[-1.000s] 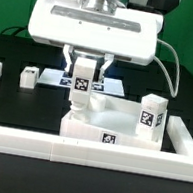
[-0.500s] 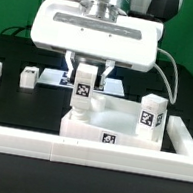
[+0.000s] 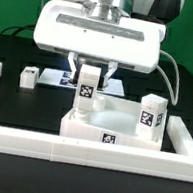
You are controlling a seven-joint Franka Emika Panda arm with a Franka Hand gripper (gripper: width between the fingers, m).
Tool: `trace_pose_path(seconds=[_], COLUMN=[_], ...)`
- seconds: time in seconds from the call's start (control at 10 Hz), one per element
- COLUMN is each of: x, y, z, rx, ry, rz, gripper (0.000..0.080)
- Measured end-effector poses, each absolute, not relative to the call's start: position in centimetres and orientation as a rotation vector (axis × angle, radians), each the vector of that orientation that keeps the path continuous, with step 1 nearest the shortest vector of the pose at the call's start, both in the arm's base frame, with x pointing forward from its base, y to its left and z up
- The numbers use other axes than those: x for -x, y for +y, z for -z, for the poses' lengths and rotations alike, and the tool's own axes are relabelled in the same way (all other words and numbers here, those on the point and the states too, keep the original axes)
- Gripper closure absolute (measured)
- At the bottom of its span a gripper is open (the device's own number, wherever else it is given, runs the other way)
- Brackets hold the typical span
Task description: Assemble square table
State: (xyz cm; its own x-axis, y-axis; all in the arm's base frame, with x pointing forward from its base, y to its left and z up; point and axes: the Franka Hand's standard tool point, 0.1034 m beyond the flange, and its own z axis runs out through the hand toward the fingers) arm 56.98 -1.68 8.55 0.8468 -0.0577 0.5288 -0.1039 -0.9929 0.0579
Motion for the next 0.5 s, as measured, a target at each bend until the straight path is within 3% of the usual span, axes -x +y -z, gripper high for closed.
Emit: trace_pose_path(seconds=[0.5], x=[-56.87], y=[-1.86], z=[-8.69], rx=[-2.942], ry=[-0.130], rz=[-0.826], gripper=[0.0509])
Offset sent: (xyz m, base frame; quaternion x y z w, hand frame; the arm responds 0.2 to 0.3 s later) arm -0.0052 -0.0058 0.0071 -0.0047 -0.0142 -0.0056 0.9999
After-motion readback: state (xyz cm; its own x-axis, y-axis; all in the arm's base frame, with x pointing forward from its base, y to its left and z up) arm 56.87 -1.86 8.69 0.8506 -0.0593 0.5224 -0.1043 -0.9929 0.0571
